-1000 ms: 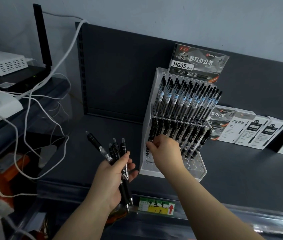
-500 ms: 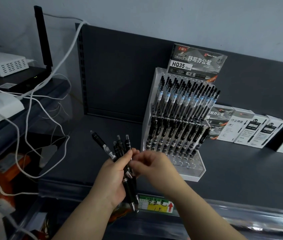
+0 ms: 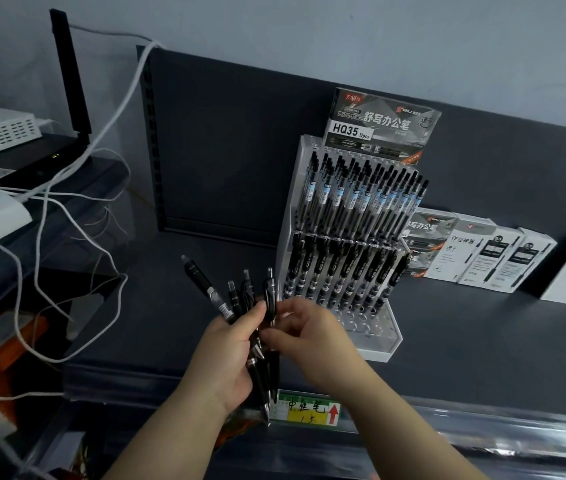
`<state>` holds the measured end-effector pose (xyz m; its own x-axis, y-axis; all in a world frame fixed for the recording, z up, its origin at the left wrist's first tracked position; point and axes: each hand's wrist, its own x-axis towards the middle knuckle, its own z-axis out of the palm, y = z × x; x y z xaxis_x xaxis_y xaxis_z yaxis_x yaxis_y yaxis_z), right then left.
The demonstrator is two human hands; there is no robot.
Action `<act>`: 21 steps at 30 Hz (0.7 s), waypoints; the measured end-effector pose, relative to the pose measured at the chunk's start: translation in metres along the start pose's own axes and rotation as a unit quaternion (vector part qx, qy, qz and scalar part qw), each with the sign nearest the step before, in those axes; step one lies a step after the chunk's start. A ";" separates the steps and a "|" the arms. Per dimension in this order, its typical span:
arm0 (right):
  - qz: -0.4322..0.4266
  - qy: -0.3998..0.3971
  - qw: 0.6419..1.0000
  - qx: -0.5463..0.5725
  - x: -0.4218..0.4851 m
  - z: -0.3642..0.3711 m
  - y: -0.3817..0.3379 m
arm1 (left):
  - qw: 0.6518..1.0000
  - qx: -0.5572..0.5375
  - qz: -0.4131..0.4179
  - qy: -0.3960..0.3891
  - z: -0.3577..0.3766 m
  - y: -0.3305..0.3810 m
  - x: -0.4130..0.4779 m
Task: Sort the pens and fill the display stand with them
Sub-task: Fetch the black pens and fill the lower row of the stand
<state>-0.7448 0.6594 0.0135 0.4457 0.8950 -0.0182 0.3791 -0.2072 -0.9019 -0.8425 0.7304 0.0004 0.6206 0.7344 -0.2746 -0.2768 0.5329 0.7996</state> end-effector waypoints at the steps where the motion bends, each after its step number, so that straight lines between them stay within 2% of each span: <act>1: 0.007 0.027 1.000 0.004 0.002 -0.002 0.001 | 1.000 -0.004 -0.002 0.003 -0.001 0.000 0.002; 6: -0.007 0.219 0.975 0.025 0.018 -0.028 -0.001 | 0.999 -0.013 -0.006 0.040 -0.009 0.004 0.011; 9: -0.021 0.278 0.960 0.014 0.030 -0.039 -0.003 | 0.998 -0.003 -0.010 0.056 -0.011 0.004 0.013; 21: 0.002 0.247 0.951 -0.187 0.048 -0.024 0.022 | 0.998 0.035 0.026 0.052 -0.008 0.007 0.012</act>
<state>-0.6956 0.6881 0.0037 0.7394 0.6178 0.2676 0.5972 -0.4183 -0.6844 -0.8433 0.7460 -0.0018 0.5259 0.8021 -0.2831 -0.2524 0.4650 0.8485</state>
